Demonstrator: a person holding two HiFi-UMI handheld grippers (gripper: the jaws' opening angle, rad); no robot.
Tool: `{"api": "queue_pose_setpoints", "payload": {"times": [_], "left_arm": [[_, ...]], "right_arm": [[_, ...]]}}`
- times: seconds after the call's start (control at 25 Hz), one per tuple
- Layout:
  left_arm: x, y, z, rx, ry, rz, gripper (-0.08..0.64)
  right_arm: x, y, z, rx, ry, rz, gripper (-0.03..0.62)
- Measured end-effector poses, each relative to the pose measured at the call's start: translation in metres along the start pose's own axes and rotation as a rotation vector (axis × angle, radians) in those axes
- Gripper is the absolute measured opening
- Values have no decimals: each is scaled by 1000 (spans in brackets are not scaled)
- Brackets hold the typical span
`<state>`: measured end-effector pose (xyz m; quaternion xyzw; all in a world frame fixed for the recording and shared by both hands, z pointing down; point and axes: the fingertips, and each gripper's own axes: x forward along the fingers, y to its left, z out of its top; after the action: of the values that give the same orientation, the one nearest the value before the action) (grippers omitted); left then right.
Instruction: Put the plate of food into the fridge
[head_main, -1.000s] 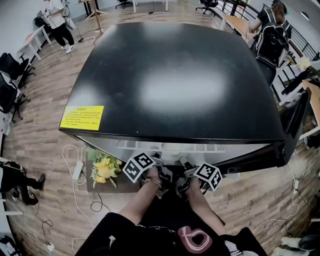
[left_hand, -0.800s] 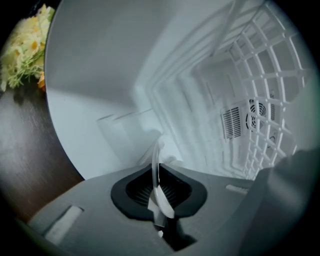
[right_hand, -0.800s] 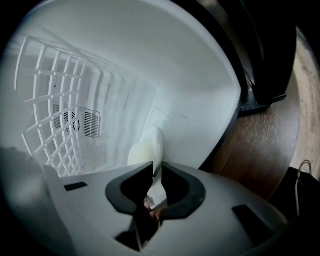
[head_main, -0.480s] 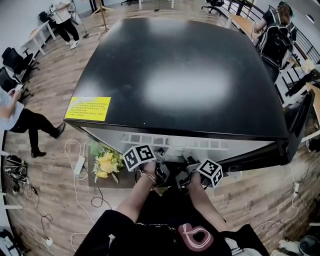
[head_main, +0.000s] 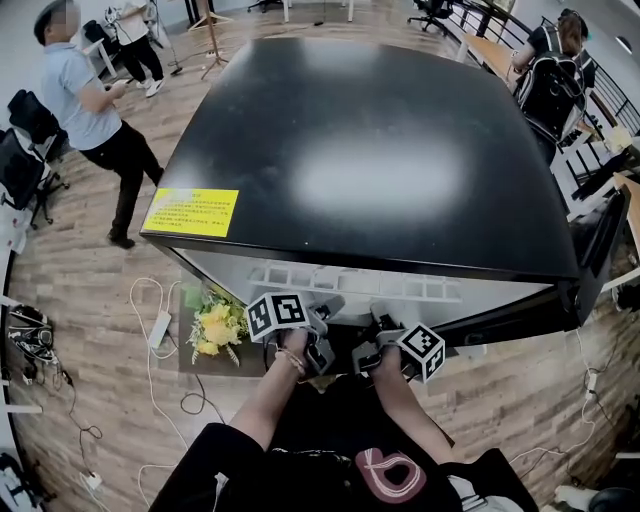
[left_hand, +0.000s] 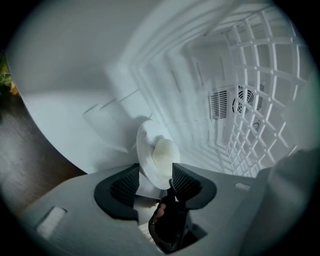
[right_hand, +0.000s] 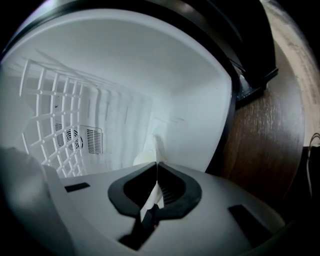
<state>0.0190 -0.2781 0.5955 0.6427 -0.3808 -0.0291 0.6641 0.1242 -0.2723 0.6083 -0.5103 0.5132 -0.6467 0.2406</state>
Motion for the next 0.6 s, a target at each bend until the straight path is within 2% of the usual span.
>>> {"api": "queue_pose_setpoints", "payload": {"times": [0.24,0.6], "left_arm": [[-11,6,-18,-13,19,5,198],[-23,12,-25,59,8,18,198]], "right_arm": [[2,-2,-2,20,-50,10,18],[13,3,-1,-6,-56,21,18]]}}
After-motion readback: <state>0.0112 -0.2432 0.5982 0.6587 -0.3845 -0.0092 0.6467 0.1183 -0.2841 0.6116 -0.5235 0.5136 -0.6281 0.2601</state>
